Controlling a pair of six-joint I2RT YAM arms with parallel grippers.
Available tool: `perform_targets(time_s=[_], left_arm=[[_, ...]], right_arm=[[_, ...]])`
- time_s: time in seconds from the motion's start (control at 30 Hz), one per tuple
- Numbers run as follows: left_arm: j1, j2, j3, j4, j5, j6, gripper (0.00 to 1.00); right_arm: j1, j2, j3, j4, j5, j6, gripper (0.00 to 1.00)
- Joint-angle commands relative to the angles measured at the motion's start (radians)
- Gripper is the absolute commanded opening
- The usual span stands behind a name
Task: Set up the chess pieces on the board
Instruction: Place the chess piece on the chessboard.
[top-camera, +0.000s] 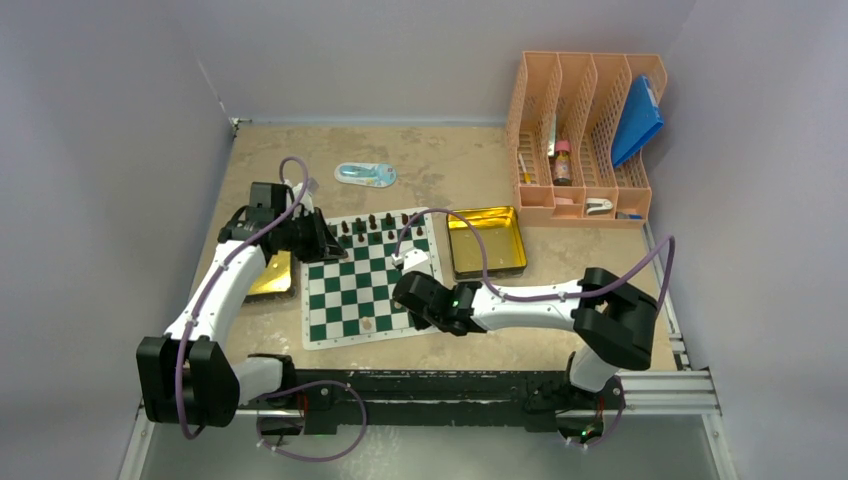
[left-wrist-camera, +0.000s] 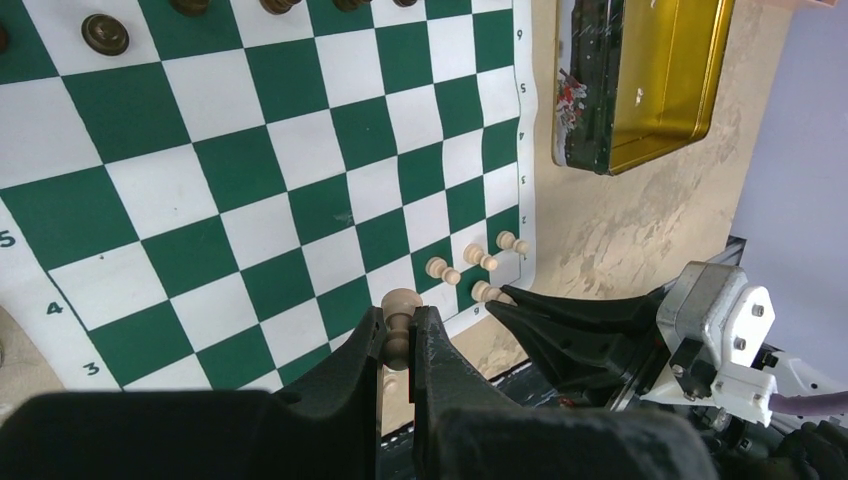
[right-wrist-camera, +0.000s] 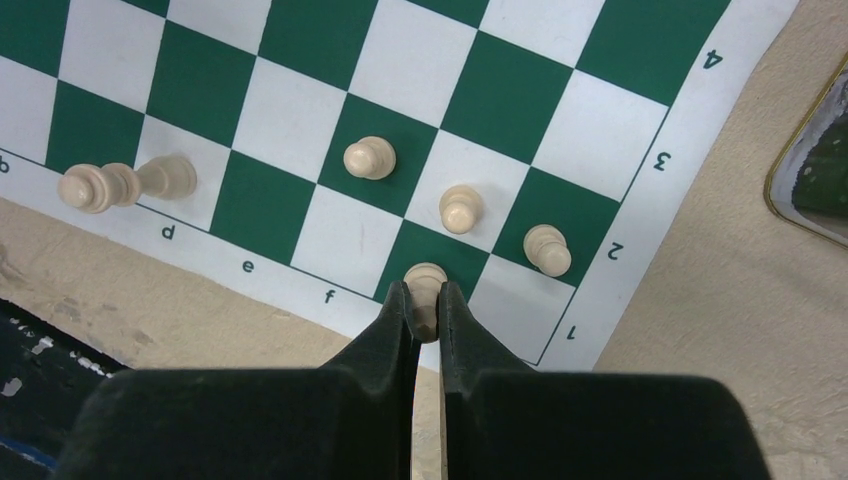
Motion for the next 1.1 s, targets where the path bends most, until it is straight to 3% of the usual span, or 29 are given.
perform_targets(time_s=[0.0,0.37,0.53,0.77,1.07], left_arm=[[0.005,-0.032,0.017,0.004,0.023,0.035,0.02],[0.004,-0.025,0.040,-0.030,0.057,0.052,0.04],[0.004,-0.051,0.032,-0.032,0.054,0.042,0.06],[0.004,-0.030,0.052,-0.047,0.062,0.051,0.08],[-0.047,0.020,0.067,-0.042,0.113,0.059,0.08]], right_arm=[[0.010,-0.003,0.037,-0.028,0.035,0.013,0.07],[0.017,0.046,0.058,-0.043,-0.004,0.021,0.14],[0.016,0.046,0.071,-0.049,-0.011,0.019,0.23],[0.016,-0.004,0.089,-0.083,0.008,0.038,0.36],[0.016,-0.188,0.086,-0.115,-0.007,0.053,0.51]])
